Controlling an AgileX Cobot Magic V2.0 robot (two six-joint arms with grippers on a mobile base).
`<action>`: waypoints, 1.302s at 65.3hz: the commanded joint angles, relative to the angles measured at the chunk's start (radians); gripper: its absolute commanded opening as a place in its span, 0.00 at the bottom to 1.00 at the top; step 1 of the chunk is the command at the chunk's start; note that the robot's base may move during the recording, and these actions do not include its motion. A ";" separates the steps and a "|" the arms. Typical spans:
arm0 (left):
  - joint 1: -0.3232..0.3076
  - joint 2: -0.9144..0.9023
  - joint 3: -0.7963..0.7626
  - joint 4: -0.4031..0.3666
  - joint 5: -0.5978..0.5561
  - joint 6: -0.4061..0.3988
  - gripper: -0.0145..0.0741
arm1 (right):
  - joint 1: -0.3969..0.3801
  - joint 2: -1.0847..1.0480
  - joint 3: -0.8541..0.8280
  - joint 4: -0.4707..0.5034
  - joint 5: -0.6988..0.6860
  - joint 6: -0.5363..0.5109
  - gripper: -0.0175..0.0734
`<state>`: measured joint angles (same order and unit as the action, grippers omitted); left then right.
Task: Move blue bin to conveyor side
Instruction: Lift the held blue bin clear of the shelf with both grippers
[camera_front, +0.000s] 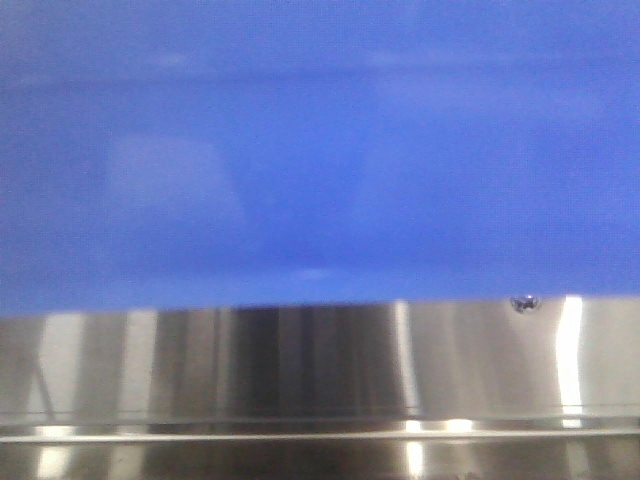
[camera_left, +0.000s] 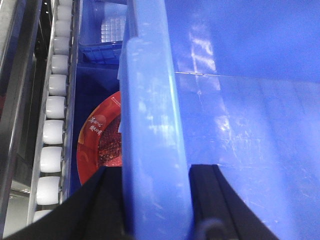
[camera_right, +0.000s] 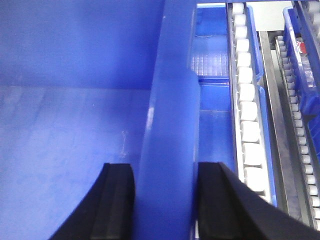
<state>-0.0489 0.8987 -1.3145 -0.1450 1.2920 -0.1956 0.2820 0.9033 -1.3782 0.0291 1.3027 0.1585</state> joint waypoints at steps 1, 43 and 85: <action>0.005 -0.018 -0.012 0.052 -0.071 0.010 0.16 | -0.008 -0.019 -0.015 -0.094 -0.082 -0.019 0.11; 0.005 -0.018 -0.012 0.054 -0.071 0.010 0.16 | -0.008 -0.019 -0.015 -0.094 -0.082 -0.019 0.11; 0.005 -0.018 -0.012 0.054 -0.071 0.010 0.16 | -0.008 -0.019 -0.015 -0.094 -0.082 -0.019 0.11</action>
<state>-0.0489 0.8987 -1.3145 -0.1450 1.2920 -0.1956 0.2820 0.9033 -1.3782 0.0291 1.3027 0.1585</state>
